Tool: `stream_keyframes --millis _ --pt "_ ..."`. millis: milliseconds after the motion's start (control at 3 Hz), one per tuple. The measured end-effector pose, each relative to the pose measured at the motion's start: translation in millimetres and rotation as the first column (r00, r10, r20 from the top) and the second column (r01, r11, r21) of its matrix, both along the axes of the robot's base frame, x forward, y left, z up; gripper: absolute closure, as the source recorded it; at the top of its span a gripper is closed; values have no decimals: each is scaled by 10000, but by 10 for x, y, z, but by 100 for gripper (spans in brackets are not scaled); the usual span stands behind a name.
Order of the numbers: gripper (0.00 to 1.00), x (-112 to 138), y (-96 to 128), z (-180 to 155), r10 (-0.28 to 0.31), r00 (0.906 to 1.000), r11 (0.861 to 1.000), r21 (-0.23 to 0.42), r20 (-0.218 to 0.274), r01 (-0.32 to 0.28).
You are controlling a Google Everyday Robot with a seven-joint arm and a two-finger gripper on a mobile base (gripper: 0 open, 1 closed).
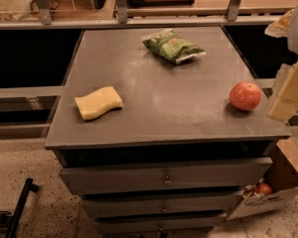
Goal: Move green jalapeno chip bag near apple
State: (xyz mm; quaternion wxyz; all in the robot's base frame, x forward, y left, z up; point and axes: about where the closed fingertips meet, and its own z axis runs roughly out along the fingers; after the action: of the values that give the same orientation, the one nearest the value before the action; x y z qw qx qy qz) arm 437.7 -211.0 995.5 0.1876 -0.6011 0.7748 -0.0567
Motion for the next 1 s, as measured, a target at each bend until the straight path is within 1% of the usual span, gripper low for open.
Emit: stream_keyframes --millis 333,667,1000 --pt "0 0 0 1 0 10000 10000 0 2 0" --pt "0 228 34 -120 -183 9998 9998 58 -2 183" --pt "0 752 233 -225 200 9996 9996 188 211 -204"
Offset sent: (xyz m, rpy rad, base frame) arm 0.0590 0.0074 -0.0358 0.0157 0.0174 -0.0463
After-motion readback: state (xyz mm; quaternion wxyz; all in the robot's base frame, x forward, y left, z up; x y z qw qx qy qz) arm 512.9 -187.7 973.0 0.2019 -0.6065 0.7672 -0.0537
